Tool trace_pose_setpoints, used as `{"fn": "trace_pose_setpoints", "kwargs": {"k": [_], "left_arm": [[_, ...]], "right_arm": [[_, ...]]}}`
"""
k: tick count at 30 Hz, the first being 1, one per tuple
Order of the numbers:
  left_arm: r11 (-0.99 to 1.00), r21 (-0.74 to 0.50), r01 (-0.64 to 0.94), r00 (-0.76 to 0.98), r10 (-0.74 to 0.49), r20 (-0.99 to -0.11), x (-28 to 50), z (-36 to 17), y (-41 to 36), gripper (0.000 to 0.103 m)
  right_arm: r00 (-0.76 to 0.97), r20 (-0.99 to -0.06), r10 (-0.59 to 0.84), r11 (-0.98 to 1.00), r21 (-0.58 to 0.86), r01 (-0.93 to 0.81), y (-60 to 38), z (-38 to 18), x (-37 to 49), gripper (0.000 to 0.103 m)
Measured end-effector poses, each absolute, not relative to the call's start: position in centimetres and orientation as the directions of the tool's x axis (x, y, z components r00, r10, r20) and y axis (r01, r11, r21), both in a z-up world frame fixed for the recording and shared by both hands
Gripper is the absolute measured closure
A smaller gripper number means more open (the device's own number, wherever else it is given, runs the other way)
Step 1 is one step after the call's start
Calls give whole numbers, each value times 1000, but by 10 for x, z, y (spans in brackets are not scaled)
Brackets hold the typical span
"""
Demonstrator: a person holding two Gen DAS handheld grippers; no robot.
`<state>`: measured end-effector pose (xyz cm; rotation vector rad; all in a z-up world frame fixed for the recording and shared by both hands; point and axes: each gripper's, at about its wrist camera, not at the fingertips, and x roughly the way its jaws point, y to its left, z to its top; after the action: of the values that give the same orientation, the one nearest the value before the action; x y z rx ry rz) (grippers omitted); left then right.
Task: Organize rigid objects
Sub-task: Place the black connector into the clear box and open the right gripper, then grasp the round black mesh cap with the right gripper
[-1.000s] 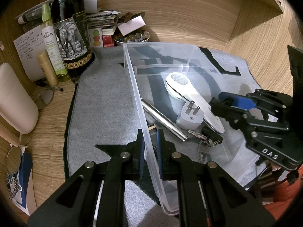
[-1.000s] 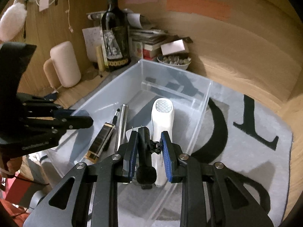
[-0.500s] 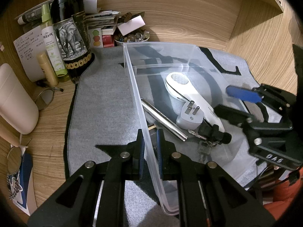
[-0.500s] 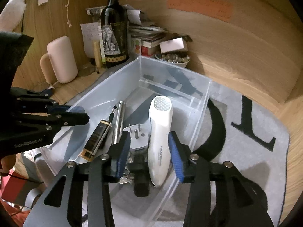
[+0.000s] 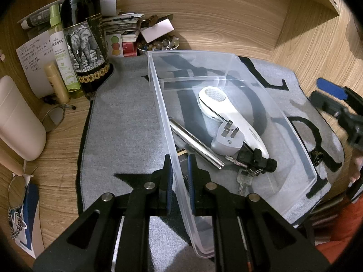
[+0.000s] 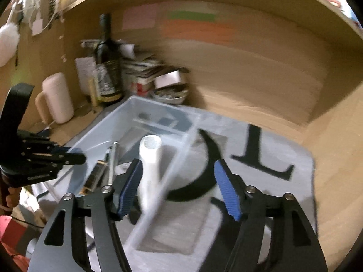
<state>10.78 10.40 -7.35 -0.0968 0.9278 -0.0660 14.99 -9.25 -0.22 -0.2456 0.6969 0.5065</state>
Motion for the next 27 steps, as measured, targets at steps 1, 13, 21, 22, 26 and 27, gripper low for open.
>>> {"fn": "trace_pose_setpoints", "kwargs": {"k": [1, 13, 21, 22, 26, 27], "left_arm": [[994, -112, 15, 598, -99, -795, 108, -73, 104, 92], [994, -111, 17, 598, -99, -795, 108, -74, 104, 92], [994, -107, 18, 598, -97, -796, 108, -74, 104, 92], [994, -108, 18, 598, -97, -796, 108, -74, 104, 92], [994, -107, 18, 598, -96, -796, 108, -74, 104, 92], [994, -107, 18, 598, -96, -796, 108, -74, 104, 92]], "right_arm": [[665, -660, 350, 861, -53, -506, -99, 0, 150, 36], [678, -714, 175, 948, -62, -311, -177, -17, 149, 33], [553, -816, 170, 957, 2, -290, -187, -70, 131, 33], [544, -823, 164, 960, 5, -282, -188, -75, 130, 33], [497, -853, 157, 965, 25, -261, -192, -96, 124, 52], [512, -845, 155, 965, 19, -260, -194, -95, 122, 54]]}}
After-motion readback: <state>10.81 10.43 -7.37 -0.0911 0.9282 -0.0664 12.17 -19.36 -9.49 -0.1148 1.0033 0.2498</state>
